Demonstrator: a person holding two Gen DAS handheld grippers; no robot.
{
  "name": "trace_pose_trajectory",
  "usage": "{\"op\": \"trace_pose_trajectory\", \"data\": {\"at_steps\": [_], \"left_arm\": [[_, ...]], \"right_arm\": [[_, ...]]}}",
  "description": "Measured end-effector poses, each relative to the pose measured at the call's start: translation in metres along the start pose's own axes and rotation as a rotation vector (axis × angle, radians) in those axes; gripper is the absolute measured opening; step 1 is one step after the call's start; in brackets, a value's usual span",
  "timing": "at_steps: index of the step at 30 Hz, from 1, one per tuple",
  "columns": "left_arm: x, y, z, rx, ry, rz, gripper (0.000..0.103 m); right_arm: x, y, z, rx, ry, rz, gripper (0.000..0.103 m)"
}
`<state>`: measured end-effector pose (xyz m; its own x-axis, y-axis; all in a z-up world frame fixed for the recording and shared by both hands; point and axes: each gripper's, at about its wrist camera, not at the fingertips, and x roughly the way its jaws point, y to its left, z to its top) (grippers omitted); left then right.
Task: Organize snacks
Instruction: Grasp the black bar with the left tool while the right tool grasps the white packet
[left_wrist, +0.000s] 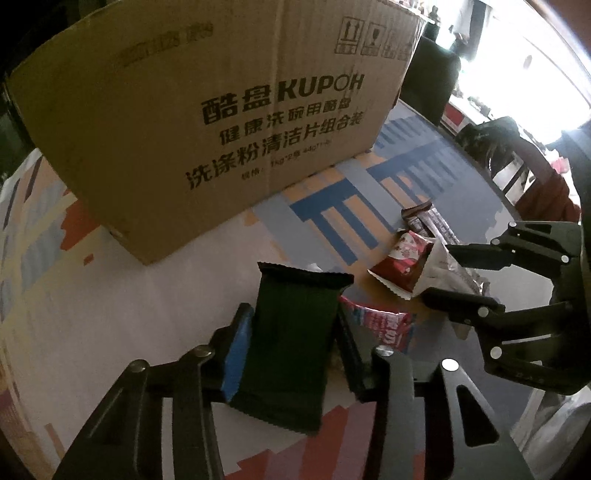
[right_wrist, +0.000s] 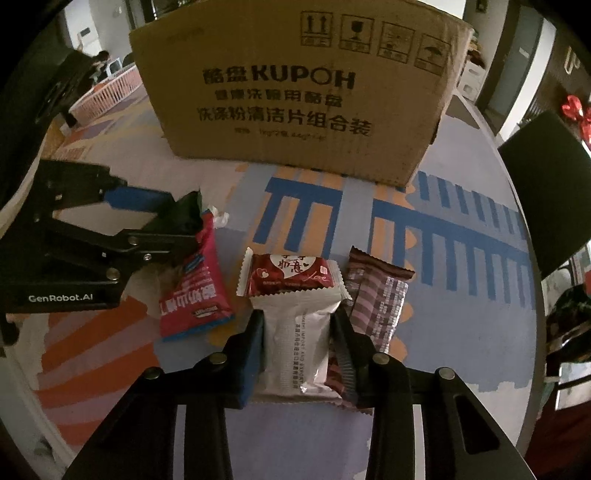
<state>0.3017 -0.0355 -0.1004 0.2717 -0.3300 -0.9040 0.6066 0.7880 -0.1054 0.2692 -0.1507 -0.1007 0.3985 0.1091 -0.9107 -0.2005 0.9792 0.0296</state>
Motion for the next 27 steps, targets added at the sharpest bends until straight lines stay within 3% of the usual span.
{"op": "trace_pose_trajectory", "data": {"at_steps": [4,8,11,16,18,20,22,27], "left_arm": [[-0.002,-0.004,-0.004,-0.010,-0.012,0.017,0.040],[-0.008,-0.010,-0.002,-0.037,-0.038,0.035,0.019],[-0.009,-0.009,-0.003,-0.050,-0.037,0.015,0.019],[-0.006,-0.008,-0.004,-0.048,-0.032,0.044,0.020],[-0.007,-0.007,-0.005,-0.043,-0.031,0.040,0.022],[-0.005,-0.007,-0.005,-0.034,-0.027,0.046,0.044],[-0.006,-0.004,-0.006,-0.027,-0.037,0.080,0.054],[0.001,0.006,-0.008,-0.038,-0.013,0.057,0.055]], "right_arm": [[-0.007,-0.002,0.000,0.001,-0.025,-0.015,0.036],[-0.018,0.004,-0.002,-0.007,-0.058,-0.017,0.036],[-0.022,0.005,0.000,-0.012,-0.071,-0.010,0.036],[-0.022,0.008,0.001,-0.017,-0.073,-0.012,0.036],[-0.022,0.011,0.001,-0.017,-0.076,-0.010,0.036],[-0.023,0.014,0.002,-0.020,-0.080,-0.001,0.036],[-0.024,0.016,0.005,-0.022,-0.085,-0.001,0.036],[-0.022,0.024,0.014,-0.028,-0.094,0.009,0.036]]}}
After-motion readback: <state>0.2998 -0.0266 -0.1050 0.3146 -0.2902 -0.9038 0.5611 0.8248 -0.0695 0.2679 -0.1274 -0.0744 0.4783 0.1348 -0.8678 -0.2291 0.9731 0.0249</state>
